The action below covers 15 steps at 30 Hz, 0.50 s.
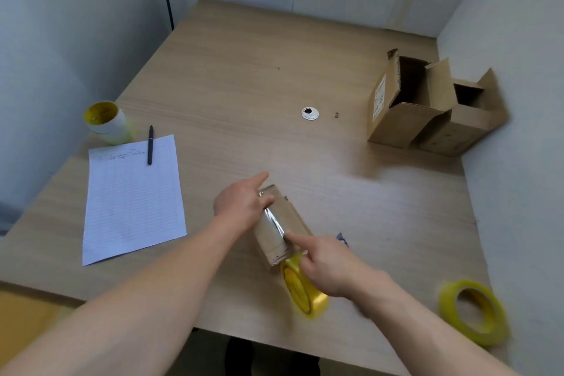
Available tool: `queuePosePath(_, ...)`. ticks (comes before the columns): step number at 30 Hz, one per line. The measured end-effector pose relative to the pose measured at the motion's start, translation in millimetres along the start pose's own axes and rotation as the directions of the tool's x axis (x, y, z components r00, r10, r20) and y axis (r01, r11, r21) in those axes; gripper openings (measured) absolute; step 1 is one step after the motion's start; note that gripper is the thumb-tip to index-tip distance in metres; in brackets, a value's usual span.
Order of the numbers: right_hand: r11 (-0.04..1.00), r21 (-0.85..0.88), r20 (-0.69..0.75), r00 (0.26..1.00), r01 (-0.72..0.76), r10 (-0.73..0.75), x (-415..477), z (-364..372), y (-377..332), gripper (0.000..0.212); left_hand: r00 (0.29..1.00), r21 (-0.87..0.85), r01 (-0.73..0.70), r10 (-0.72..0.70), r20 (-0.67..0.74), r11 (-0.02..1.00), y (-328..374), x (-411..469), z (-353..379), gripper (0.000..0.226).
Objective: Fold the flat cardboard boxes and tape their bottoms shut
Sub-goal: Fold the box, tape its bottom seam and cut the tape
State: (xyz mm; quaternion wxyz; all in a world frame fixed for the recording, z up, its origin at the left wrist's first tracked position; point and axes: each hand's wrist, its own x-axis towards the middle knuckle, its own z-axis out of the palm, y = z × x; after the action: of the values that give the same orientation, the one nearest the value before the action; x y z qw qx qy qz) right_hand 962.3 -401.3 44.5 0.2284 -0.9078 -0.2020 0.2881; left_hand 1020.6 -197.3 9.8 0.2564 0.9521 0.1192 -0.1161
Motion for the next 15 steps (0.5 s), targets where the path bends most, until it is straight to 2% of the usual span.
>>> queuePosePath(2,0.998,0.058,-0.045,0.998,-0.037,0.04,-6.6,5.8,-10.5,0.051,0.997,-0.031,0.011,-0.013,-0.075,0.999,13.6,6.8,0.8,0.056)
queuePosePath(4,0.987,0.138,-0.087,0.991,-0.086,0.099,-10.0,11.9,-17.8,0.052,0.987,-0.15,-0.079,0.056,-0.151,0.986,14.3,7.5,11.4,0.047)
queuePosePath(5,0.979,0.17,-0.1,0.987,-0.109,0.127,-9.9,14.4,-19.6,0.053,0.982,-0.134,-0.145,0.126,-0.141,0.98,11.4,5.6,18.0,0.042)
queuePosePath(8,0.974,0.166,-0.114,0.978,-0.152,0.172,-6.8,15.1,-21.8,0.053,0.96,0.023,-0.28,0.28,-0.006,0.96,-6.5,4.4,31.8,0.044)
queuePosePath(11,0.989,0.07,-0.081,0.987,-0.133,0.138,-3.5,11.8,-21.8,0.057,0.938,0.0,-0.341,0.341,0.061,0.94,-15.6,19.1,30.6,0.047)
queuePosePath(15,0.982,0.091,-0.025,0.985,-0.167,0.17,4.3,9.0,-20.4,0.064,0.919,-0.008,-0.363,0.359,0.162,0.932,-10.0,39.7,21.9,0.053)
